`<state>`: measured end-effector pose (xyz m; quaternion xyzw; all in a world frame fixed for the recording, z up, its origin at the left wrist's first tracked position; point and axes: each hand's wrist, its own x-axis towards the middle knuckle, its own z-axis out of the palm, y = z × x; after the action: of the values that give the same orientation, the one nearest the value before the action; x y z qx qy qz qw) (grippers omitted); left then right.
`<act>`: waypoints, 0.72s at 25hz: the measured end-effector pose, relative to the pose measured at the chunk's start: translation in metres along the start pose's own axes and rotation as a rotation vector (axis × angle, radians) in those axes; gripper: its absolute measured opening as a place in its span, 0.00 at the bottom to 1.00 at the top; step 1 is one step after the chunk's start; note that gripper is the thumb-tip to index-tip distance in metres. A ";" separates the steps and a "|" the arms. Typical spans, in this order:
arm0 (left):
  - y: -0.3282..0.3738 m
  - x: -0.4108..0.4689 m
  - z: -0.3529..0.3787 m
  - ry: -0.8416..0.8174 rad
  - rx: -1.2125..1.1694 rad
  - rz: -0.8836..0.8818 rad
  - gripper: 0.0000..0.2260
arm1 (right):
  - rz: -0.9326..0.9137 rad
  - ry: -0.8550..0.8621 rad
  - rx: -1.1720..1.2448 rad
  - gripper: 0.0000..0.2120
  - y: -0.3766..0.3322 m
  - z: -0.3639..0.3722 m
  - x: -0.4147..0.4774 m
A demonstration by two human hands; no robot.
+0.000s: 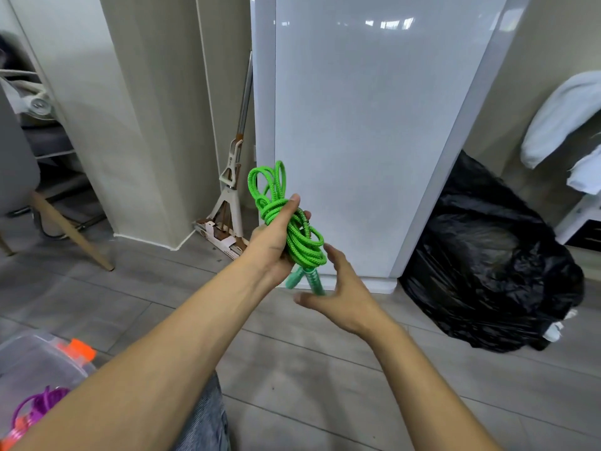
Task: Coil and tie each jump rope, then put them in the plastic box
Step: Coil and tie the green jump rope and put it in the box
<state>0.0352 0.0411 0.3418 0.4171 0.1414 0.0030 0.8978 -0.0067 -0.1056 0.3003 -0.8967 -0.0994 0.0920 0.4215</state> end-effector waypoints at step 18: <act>0.030 0.051 -0.073 0.632 -0.013 0.232 0.11 | -0.201 -0.049 -0.420 0.07 -0.002 0.053 0.009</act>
<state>0.0687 0.1210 0.3069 0.4029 0.3644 0.2351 0.8060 -0.0117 -0.0629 0.2684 -0.9478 -0.2154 0.0483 0.2301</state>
